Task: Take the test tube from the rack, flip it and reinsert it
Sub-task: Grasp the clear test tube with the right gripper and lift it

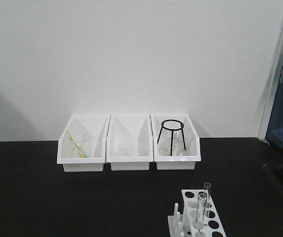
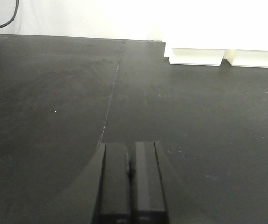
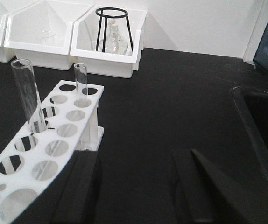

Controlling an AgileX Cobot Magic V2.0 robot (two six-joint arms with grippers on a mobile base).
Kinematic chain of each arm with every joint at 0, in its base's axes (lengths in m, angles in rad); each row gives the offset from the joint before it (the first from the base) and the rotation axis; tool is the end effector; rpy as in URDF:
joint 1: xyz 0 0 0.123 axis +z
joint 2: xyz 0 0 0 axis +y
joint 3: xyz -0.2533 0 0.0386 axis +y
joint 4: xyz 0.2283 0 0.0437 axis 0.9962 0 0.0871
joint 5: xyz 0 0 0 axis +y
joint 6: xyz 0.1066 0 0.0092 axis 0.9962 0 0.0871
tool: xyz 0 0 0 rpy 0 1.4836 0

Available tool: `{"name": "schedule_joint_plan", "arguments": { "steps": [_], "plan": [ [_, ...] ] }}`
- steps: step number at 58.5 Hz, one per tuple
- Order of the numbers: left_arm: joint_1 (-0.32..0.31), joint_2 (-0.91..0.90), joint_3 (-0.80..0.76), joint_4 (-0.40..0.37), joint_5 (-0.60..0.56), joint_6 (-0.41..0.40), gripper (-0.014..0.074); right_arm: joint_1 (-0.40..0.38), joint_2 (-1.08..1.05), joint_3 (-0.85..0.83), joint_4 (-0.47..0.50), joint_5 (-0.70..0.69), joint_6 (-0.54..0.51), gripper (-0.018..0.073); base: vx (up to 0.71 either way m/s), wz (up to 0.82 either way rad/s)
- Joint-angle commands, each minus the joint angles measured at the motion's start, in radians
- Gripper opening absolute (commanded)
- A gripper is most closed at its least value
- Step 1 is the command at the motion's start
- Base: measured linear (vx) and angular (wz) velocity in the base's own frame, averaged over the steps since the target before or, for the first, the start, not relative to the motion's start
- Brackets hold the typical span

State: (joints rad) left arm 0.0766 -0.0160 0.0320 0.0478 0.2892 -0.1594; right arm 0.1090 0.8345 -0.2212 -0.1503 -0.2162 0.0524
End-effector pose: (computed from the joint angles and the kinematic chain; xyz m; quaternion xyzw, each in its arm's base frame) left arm 0.0792 0.0075 0.1744 -0.0783 0.7758 -0.0063 0.6261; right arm 0.1707 0.0221 0.2080 -0.0915 0.8032 0.0173 0.5884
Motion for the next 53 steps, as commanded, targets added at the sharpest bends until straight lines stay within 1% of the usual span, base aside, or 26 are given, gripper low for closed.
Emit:
{"name": "schedule_joint_plan", "arguments": {
  "steps": [1,6,10,14,21,29,34,45,53],
  "plan": [
    [-0.007,-0.011,0.000,-0.004,-0.087,0.000,-0.0006,0.030,0.060,-0.038,-0.051,-0.181,0.005,0.0463,0.00,0.00],
    [-0.007,-0.011,0.000,-0.004,-0.087,0.000,-0.0006,0.101,0.145,-0.038,-0.109,-0.309,0.042,0.0471,0.00,0.00],
    [-0.007,-0.011,0.000,-0.004,-0.087,0.000,-0.0006,0.152,0.218,-0.038,-0.128,-0.404,0.067,0.0471,0.00,0.00],
    [-0.007,-0.011,0.000,-0.004,-0.087,0.000,-0.0006,0.184,0.309,-0.038,-0.127,-0.502,0.066,0.0471,0.00,0.00],
    [-0.007,-0.011,0.000,-0.004,-0.087,0.000,-0.0006,0.194,0.477,-0.038,-0.125,-0.710,0.044,0.0471,0.00,0.00],
    [-0.007,-0.011,0.000,-0.004,-0.087,0.000,-0.0006,0.191,0.639,-0.081,-0.112,-0.855,0.044,0.0471,0.00,0.00],
    [-0.007,-0.011,0.000,-0.004,-0.087,0.000,-0.0006,0.191,0.698,-0.129,-0.113,-0.876,0.044,0.0471,0.00,0.00],
    [-0.007,-0.011,0.000,-0.004,-0.087,0.000,-0.0006,0.191,0.807,-0.237,-0.113,-0.872,0.044,0.0471,0.00,0.00],
    [-0.007,-0.011,0.000,-0.004,-0.087,0.000,-0.0006,0.191,0.856,-0.286,-0.093,-0.872,0.044,0.0471,0.00,0.00]
  ]
}}
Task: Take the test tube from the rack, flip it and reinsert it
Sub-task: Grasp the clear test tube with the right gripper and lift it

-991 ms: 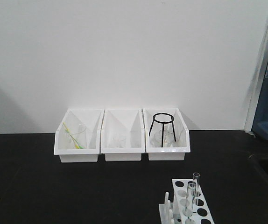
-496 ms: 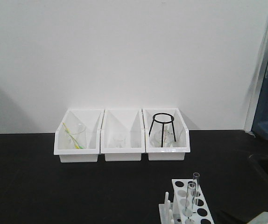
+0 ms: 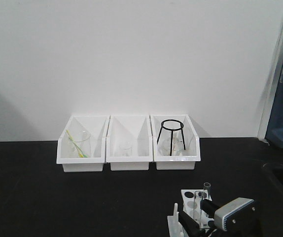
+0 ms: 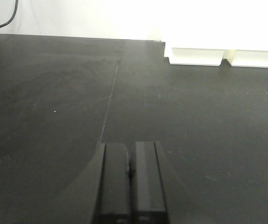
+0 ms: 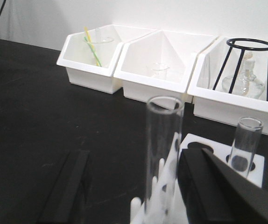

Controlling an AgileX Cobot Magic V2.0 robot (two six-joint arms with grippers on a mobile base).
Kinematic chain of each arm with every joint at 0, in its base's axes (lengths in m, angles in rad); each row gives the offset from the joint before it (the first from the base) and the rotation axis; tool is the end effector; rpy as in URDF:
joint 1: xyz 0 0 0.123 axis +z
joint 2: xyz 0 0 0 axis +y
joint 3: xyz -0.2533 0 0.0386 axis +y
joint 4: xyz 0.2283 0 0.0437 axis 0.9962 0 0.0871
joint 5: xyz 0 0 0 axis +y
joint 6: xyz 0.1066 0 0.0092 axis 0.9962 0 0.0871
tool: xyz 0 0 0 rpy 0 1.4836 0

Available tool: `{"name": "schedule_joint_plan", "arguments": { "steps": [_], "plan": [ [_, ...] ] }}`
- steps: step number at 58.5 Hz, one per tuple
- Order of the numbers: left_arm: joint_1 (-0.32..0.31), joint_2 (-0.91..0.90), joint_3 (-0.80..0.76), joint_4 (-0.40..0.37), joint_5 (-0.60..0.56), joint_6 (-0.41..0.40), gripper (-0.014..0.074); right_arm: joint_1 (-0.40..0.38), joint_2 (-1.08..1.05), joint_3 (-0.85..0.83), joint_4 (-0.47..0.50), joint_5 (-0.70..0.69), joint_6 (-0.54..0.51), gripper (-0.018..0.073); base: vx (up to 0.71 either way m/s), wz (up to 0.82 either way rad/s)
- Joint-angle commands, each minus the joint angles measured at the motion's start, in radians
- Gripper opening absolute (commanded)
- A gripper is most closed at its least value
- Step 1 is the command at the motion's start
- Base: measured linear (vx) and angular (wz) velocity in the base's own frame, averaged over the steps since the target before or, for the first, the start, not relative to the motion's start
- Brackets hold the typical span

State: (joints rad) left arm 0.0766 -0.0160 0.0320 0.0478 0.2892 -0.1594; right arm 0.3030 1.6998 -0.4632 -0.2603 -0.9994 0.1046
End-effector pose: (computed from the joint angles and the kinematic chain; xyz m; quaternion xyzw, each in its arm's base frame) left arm 0.0792 0.0075 0.1744 -0.0783 0.7758 -0.0063 0.6261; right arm 0.2699 0.1086 0.1505 -0.1982 0.7357 0.1671 0.6258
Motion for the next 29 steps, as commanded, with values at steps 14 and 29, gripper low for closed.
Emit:
{"name": "schedule_joint_plan", "arguments": {
  "steps": [14,29],
  "plan": [
    [-0.007,-0.011,0.000,-0.004,-0.087,0.000,-0.0006,-0.003,0.026,-0.064,0.077,-0.090,-0.045,0.0470,0.00,0.00],
    [-0.007,-0.011,0.000,-0.004,-0.087,0.000,-0.0006,-0.003,0.071,-0.122,0.057,-0.088,-0.056,0.0470,0.00,0.00]
  ]
}}
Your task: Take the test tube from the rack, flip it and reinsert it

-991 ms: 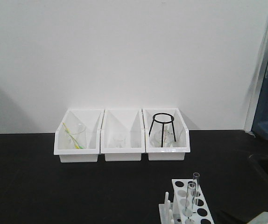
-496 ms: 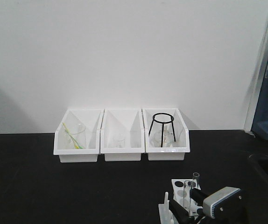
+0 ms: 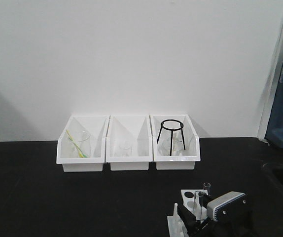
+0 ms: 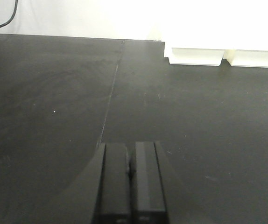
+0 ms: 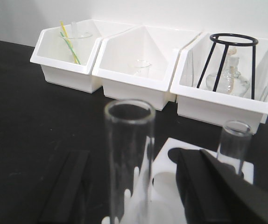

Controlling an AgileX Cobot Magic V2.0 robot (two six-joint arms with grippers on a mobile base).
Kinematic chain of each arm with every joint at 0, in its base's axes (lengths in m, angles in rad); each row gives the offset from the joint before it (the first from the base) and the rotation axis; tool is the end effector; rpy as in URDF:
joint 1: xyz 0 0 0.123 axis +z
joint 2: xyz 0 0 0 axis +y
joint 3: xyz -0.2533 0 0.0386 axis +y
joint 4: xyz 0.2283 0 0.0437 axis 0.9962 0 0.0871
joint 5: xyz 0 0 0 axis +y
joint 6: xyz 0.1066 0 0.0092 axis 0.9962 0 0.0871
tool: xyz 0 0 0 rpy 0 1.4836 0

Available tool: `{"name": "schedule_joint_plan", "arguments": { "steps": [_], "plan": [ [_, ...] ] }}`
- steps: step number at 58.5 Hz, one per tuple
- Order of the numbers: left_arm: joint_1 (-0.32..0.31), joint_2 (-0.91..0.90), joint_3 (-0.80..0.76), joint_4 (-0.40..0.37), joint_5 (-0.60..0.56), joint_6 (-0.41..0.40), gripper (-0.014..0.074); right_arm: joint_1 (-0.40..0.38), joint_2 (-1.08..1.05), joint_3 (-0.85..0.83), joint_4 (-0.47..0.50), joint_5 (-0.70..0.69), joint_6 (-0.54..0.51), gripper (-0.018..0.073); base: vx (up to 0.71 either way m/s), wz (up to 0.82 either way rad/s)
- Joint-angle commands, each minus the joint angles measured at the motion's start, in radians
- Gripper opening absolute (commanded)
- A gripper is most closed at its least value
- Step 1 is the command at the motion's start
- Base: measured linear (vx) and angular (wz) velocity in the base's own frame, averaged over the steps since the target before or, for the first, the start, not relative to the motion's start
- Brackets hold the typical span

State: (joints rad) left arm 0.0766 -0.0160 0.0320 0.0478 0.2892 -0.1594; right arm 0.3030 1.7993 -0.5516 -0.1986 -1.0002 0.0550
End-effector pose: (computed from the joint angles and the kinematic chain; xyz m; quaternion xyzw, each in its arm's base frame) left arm 0.0792 0.0075 0.1744 -0.0783 0.7758 -0.0063 0.6261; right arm 0.2933 0.1103 0.1405 -0.1878 0.7402 0.1432 0.6296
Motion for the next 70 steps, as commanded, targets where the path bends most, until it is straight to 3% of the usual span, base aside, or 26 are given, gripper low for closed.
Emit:
{"name": "schedule_joint_plan", "arguments": {
  "steps": [1,13,30,38,46,70],
  "plan": [
    [-0.007,-0.011,0.000,-0.004,-0.087,0.000,-0.0006,-0.003,-0.028,-0.034,-0.004,-0.086,-0.007,0.0470,0.00,0.00],
    [-0.007,-0.011,0.000,-0.004,-0.087,0.000,-0.0006,-0.003,-0.028,-0.034,0.007,-0.053,-0.007,0.0393,0.00,0.00],
    [-0.007,-0.011,0.000,-0.004,-0.087,0.000,-0.0006,-0.003,-0.028,-0.034,0.006,-0.063,-0.009,0.0099,0.00,0.00],
    [-0.007,-0.011,0.000,-0.004,-0.087,0.000,-0.0006,-0.003,-0.048,-0.034,0.004,-0.060,-0.010,0.0018,0.00,0.00],
    [-0.007,-0.011,0.000,-0.004,-0.087,0.000,-0.0006,-0.003,-0.113,-0.034,0.003,-0.034,-0.003,0.0004,0.00,0.00],
    [-0.007,-0.011,0.000,-0.004,-0.087,0.000,-0.0006,-0.003,-0.382,-0.156,-0.003,0.350,0.088,0.0008,0.00,0.00]
  ]
}}
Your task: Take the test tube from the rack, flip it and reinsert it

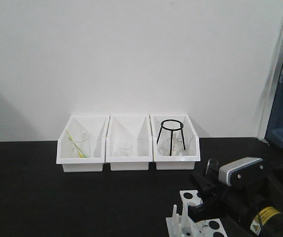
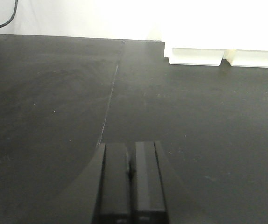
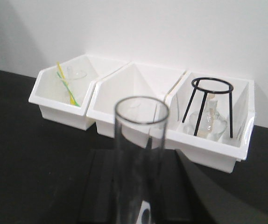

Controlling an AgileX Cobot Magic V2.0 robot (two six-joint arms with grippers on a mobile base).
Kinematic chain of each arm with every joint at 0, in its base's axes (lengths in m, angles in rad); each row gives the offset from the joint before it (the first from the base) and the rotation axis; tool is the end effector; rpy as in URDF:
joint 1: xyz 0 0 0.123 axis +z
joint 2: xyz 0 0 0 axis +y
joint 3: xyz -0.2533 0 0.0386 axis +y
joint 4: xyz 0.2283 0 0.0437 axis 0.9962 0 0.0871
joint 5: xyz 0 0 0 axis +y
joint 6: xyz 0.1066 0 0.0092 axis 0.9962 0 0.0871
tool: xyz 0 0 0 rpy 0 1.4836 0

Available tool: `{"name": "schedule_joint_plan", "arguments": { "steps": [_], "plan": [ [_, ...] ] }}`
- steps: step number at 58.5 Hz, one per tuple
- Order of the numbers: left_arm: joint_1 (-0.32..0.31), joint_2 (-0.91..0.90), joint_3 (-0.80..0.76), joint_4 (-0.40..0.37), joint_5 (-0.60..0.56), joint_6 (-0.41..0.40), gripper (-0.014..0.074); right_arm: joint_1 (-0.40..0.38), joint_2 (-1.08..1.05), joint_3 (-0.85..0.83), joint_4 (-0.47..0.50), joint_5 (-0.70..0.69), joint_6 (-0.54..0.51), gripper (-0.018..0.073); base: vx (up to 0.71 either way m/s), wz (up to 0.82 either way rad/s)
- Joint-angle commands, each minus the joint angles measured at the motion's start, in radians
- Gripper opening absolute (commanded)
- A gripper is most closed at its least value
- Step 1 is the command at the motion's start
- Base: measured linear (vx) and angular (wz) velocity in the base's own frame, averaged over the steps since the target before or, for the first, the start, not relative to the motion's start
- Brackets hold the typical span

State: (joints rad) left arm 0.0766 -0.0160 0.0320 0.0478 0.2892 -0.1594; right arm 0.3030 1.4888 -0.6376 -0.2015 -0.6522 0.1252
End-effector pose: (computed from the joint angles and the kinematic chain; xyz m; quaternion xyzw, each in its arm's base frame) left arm 0.0792 0.0075 0.1744 -0.0783 0.7758 -0.0063 0.6261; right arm 0.2886 0.1038 0.2227 -0.1657 0.7299 0.1333 0.6496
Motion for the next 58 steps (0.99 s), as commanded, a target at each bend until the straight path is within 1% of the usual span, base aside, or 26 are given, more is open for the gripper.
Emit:
{"name": "schedule_joint_plan", "arguments": {
  "steps": [1,13,17,23,28,34,40,44,58],
  "plan": [
    [-0.007,-0.011,0.000,-0.004,-0.087,0.000,-0.0006,-0.003,-0.081,-0.083,-0.001,0.035,0.018,0.0008,0.00,0.00],
    [-0.007,-0.011,0.000,-0.004,-0.087,0.000,-0.0006,-0.003,-0.134,-0.192,-0.011,0.218,0.018,0.0008,0.00,0.00],
    [-0.007,-0.011,0.000,-0.004,-0.087,0.000,-0.0006,-0.003,-0.137,-0.210,-0.041,0.253,0.018,0.0008,0.00,0.00],
    [-0.007,-0.011,0.000,-0.004,-0.087,0.000,-0.0006,-0.003,-0.137,-0.212,-0.101,0.266,0.017,0.0008,0.00,0.00],
    [-0.007,-0.011,0.000,-0.004,-0.087,0.000,-0.0006,-0.003,-0.137,-0.212,-0.170,0.277,0.010,0.0008,0.00,0.00],
    [-0.007,-0.011,0.000,-0.004,-0.087,0.000,-0.0006,-0.003,-0.137,-0.212,-0.270,0.280,-0.023,0.0008,0.00,0.00],
    [-0.007,-0.011,0.000,-0.004,-0.087,0.000,-0.0006,-0.003,-0.137,-0.212,-0.332,0.286,-0.053,0.0008,0.00,0.00],
    [-0.007,-0.011,0.000,-0.004,-0.087,0.000,-0.0006,-0.003,-0.137,-0.220,-0.376,0.328,-0.092,0.0008,0.00,0.00],
    [-0.007,-0.011,0.000,-0.004,-0.087,0.000,-0.0006,-0.003,-0.137,-0.280,-0.609,0.465,-0.271,0.0008,0.00,0.00]
  ]
}}
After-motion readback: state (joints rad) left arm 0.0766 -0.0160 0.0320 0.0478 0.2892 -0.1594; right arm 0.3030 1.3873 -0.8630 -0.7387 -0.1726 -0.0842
